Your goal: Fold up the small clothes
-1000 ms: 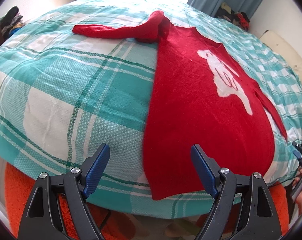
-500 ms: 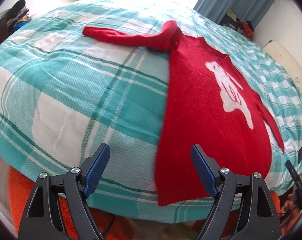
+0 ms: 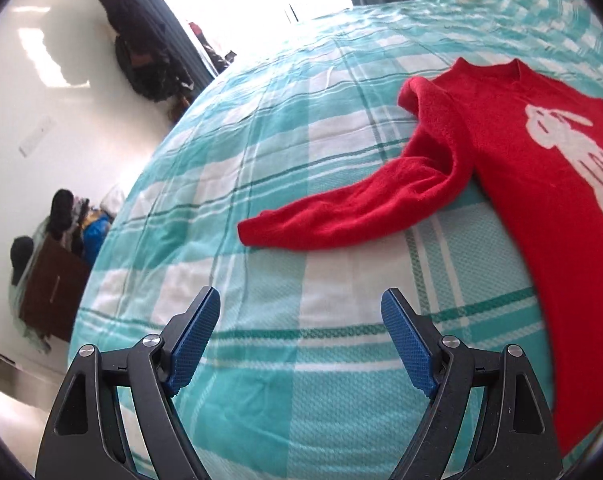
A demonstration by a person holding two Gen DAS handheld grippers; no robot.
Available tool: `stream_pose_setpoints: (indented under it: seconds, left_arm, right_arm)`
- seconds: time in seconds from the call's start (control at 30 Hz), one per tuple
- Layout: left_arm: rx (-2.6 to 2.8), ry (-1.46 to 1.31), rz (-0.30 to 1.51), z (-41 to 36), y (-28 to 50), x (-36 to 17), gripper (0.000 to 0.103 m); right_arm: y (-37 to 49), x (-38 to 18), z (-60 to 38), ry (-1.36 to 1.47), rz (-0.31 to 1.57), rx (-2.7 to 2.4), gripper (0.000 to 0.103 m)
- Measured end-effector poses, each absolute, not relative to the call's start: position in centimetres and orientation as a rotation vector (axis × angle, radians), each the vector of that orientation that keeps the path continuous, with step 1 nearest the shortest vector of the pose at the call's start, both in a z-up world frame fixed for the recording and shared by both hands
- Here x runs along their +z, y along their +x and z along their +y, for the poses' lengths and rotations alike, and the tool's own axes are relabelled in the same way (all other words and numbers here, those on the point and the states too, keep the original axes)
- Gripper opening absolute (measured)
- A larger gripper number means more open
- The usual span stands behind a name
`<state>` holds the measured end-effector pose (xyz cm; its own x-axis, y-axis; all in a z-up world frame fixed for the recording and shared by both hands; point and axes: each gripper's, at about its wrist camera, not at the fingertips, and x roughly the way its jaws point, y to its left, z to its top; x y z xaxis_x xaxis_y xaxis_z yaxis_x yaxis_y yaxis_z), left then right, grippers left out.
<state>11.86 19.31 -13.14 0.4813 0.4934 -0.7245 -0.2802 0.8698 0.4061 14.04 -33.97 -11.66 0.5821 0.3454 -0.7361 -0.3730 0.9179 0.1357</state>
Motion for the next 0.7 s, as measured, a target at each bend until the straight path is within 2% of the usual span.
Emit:
stream_pose_setpoints:
  seconds: [0.2,0.23,0.27,0.3,0.33,0.5,0.7]
  left_arm:
    - [0.513,0.361,0.992,19.6,18.2,-14.9,0.082]
    - [0.491,0.336,1.002,19.8,18.7,-14.9,0.066]
    - [0.443,0.278,1.013,20.1,18.8,-14.9,0.03]
    - [0.388,0.19,1.028,20.7,18.9,-14.6,0.008]
    - [0.352,0.1,1.036,21.5,18.8,-14.2,0.002]
    - [0.169,-0.298,1.009,25.4,16.3,-10.0,0.0]
    - [0.318,-0.385,0.927,29.9,14.4,-5.6,0.004]
  right_arm:
    - [14.6,-12.6,-33.8,-0.045,0.907,0.405,0.069]
    - [14.6,-12.7,-33.8,-0.048,0.914,0.406,0.069]
    - [14.6,-12.8,-33.7,-0.052,0.919,0.406,0.069]
    - [14.5,-12.9,-33.7,-0.055,0.922,0.406,0.069]
    - [14.5,-12.9,-33.8,-0.057,0.924,0.408,0.069]
    - [14.5,-13.1,-34.4,-0.042,0.933,0.402,0.069]
    - [15.5,-13.7,-35.3,0.021,0.958,0.394,0.069]
